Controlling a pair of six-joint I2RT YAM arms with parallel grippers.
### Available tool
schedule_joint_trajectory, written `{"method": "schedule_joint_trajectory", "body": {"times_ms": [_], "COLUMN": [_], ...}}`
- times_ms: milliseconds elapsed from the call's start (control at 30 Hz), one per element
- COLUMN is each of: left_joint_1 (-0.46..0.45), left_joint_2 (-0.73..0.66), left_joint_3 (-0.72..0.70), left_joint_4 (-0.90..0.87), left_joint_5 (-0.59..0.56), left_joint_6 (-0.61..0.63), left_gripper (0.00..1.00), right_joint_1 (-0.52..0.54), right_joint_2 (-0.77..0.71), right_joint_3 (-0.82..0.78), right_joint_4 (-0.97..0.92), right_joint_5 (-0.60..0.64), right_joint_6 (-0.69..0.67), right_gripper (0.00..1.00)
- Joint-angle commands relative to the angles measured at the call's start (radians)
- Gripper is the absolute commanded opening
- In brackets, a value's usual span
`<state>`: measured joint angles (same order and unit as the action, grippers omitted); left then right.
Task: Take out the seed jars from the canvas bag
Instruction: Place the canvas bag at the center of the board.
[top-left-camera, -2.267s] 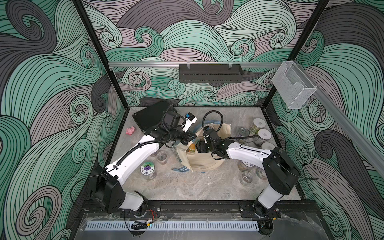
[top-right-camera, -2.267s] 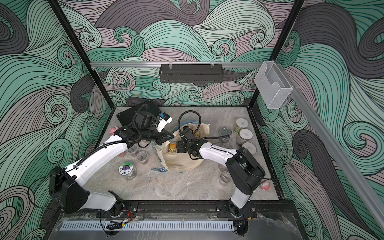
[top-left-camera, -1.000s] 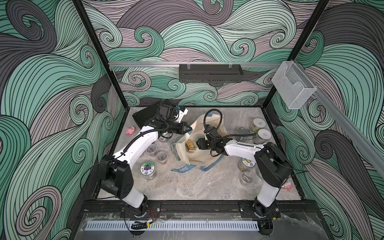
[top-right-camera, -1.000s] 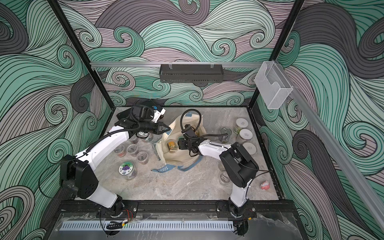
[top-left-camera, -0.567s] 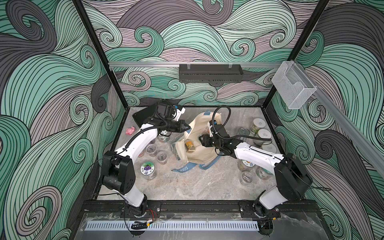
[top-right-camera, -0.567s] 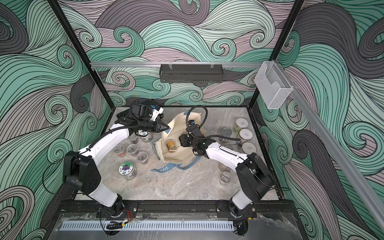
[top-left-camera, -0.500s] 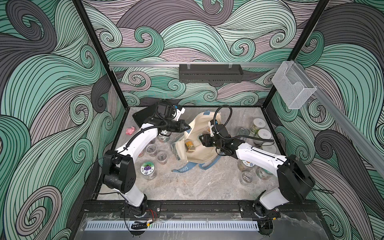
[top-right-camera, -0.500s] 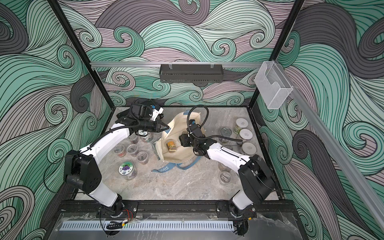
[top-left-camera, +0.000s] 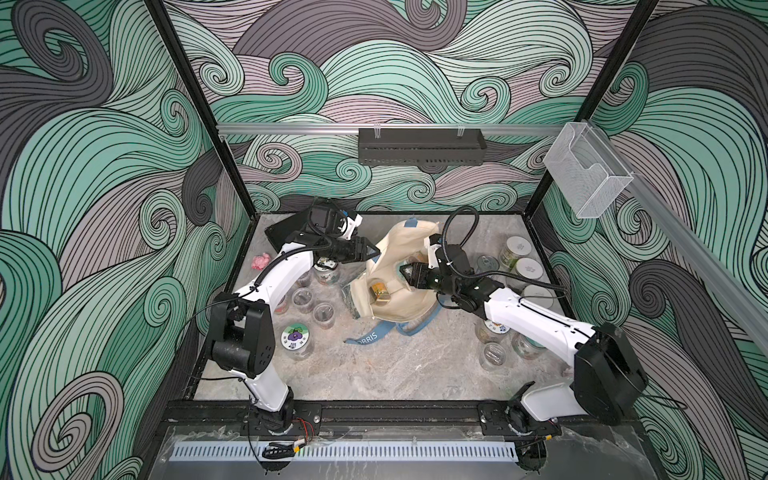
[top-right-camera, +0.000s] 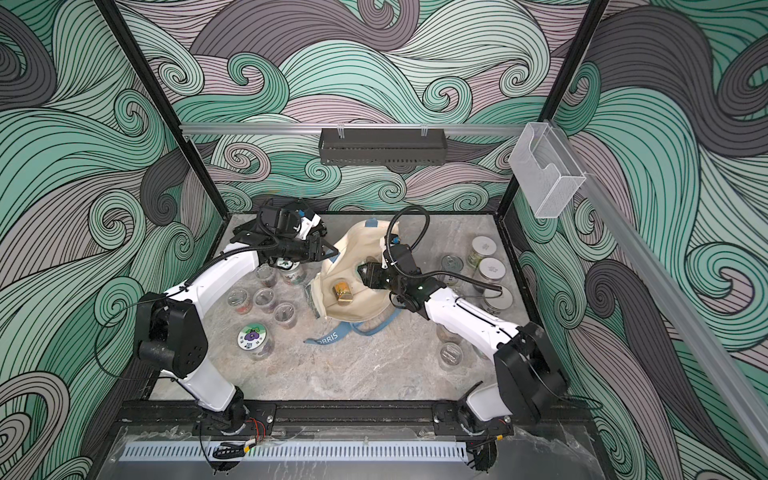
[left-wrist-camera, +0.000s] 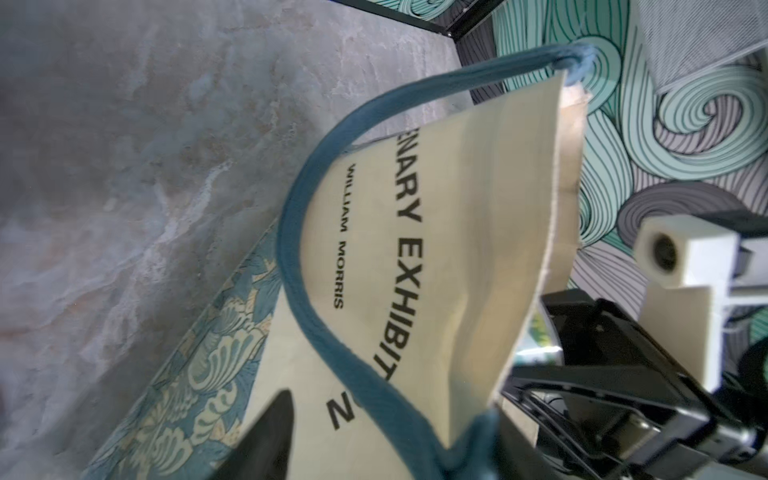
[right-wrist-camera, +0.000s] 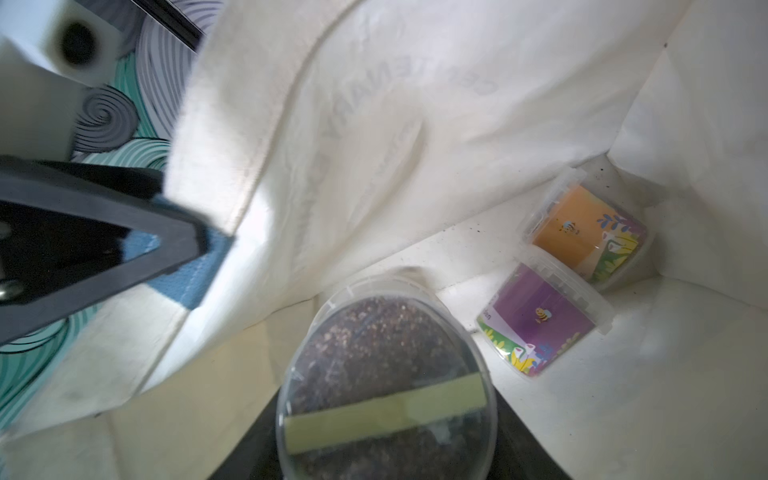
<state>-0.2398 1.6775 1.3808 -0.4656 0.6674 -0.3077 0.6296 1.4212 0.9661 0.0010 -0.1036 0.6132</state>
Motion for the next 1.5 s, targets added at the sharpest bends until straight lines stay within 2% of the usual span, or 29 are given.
{"method": "schedule_joint_trajectory", "body": {"times_ms": [0,167,400,533,667,767,1033,1200,1467], "left_joint_1": [0.050,0.069,0.055,-0.008,-0.090,-0.136,-0.159,-0.184,-0.246], "left_joint_2": [-0.009,-0.100,-0.332,-0.450,-0.523,-0.515,-0.464,-0.415,-0.362], "left_joint_3": [0.012,0.023,-0.038,-0.126,-0.173,-0.169,-0.161,-0.129,-0.096], "left_joint_4": [0.039,0.059,0.144,0.233,0.278,0.264,0.375,0.419,0.443], "left_joint_5": [0.050,0.060,-0.003,-0.047,-0.104,-0.110,0.007,0.044,0.036], "left_joint_6": [-0.054,-0.065,-0.117,-0.118,-0.049,0.014,0.006,-0.033,-0.034], "left_gripper": [0.80,0.98,0.98,0.99,0.99,0.99,0.99,0.99,0.99], "right_joint_1": [-0.022,-0.071,-0.143,-0.174,-0.197,-0.203,-0.203,-0.201,-0.191], "right_joint_2": [-0.036,-0.054,-0.076,-0.074,-0.068,-0.067,-0.064,-0.073,-0.082], "right_joint_3": [0.018,0.029,0.028,0.012,-0.003,0.000,-0.020,-0.026,-0.037], "right_joint_4": [0.019,0.057,0.185,0.318,0.459,0.532,0.699,0.734,0.735], "right_joint_5": [-0.123,-0.251,-0.415,-0.496,-0.559,-0.593,-0.636,-0.637,-0.631], "right_joint_6": [0.100,0.220,0.430,0.596,0.777,0.873,1.081,1.128,1.133], "right_gripper": [0.56,0.56,0.56,0.56,0.56,0.56,0.55,0.55,0.55]}}
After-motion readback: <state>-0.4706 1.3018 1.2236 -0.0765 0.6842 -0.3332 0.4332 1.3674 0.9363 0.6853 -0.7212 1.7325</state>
